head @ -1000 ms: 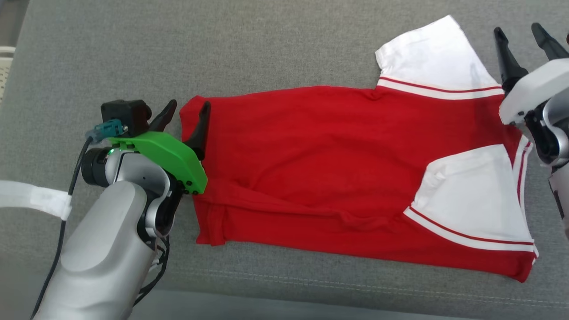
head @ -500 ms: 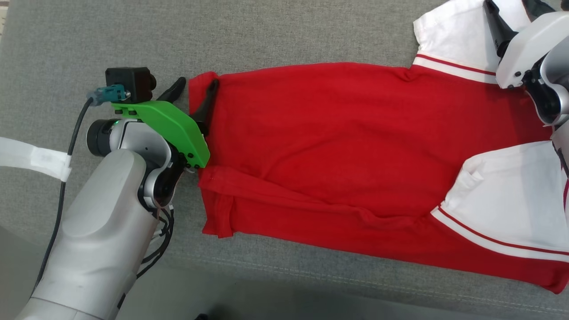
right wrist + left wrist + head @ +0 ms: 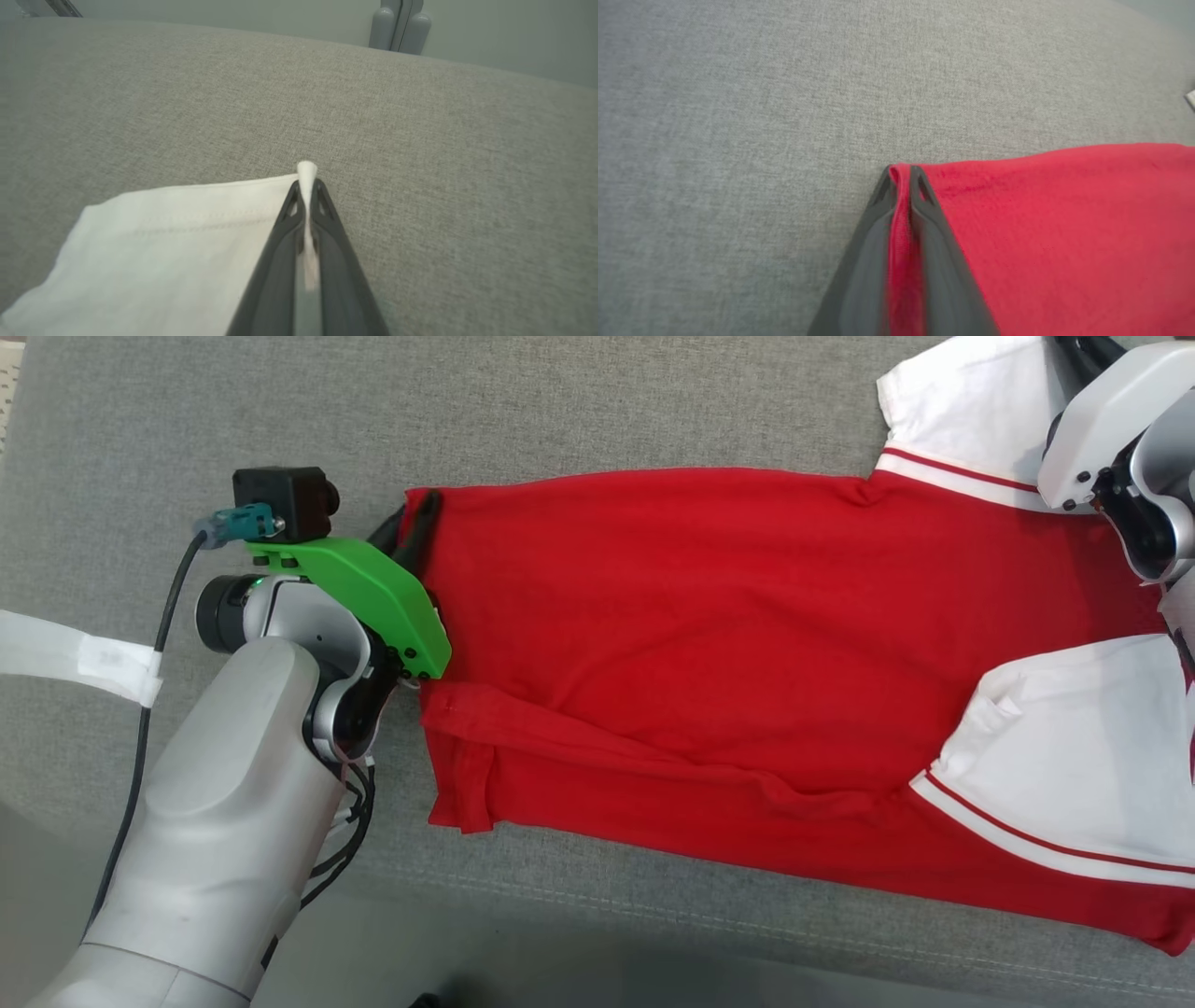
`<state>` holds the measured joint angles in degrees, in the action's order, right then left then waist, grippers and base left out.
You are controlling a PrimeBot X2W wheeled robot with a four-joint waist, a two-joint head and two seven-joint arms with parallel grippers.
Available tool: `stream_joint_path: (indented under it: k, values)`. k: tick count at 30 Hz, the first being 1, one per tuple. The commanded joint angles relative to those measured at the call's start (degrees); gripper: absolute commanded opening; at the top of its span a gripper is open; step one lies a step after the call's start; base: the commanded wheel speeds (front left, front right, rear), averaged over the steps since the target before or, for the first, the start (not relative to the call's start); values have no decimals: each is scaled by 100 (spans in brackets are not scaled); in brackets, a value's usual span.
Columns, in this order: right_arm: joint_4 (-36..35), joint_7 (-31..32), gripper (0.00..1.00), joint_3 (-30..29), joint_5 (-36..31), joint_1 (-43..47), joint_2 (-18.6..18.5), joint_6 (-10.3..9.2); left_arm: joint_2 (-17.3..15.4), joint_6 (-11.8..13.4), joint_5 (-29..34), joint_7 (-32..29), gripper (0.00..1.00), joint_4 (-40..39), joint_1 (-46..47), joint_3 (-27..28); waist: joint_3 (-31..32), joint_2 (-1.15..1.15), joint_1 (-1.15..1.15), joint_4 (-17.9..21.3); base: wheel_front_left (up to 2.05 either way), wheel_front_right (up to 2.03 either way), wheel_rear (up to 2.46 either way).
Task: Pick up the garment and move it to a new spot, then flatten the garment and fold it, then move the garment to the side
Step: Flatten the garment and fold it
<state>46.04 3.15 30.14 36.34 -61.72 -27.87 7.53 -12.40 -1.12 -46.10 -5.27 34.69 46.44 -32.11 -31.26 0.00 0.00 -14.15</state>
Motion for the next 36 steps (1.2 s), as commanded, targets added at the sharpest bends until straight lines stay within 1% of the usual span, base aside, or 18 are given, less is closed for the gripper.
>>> stream_joint_path:
  k: [1,4,6,7,11,16,18,21,24,27,36]
  values:
    - [26,-97,0,23,111,-34,-52,-8,12,-26,-16,39,0,61,39,-5,36,0,0,23,0,0,0]
    - [-114,-290,0,108,311,50,-96,-8,-40,-33,-9,107,0,86,19,17,116,0,0,82,0,0,0]
    - [-305,-416,0,188,462,175,-126,-8,-106,-2,11,120,0,79,-22,29,173,0,0,140,0,0,0]
    - [-407,-462,0,225,546,257,-151,-8,-118,-30,-19,117,0,51,-64,36,208,0,0,173,0,0,0]
    - [-936,-737,0,294,841,615,-315,-8,-311,52,24,135,0,-90,-213,60,356,0,0,330,0,0,0]
    - [-1719,-1155,0,153,1111,1354,-514,-7,-536,120,-97,75,0,-450,-563,129,562,0,0,548,0,0,0]
    - [-2063,-1275,0,70,1175,1739,-557,-8,-696,262,-16,79,0,-608,-693,143,659,0,0,645,0,0,0]
    - [-2545,-1385,0,-128,1234,2338,-570,-8,-843,377,-48,42,0,-902,-944,185,793,0,0,802,0,0,0]
    - [-2994,-1447,0,-355,1243,2950,-467,-8,-1051,630,24,-23,0,-1188,-1193,215,926,0,0,950,0,0,0]
    - [-3404,-1486,0,-625,1176,3543,-360,-7,-1198,787,50,-94,0,-1549,-1423,225,1038,0,0,1074,0,0,0]
    - [-4372,-1202,0,-1386,1022,5113,257,-6,-1673,1247,53,-139,0,-2625,-2374,305,1334,0,0,1387,0,0,0]
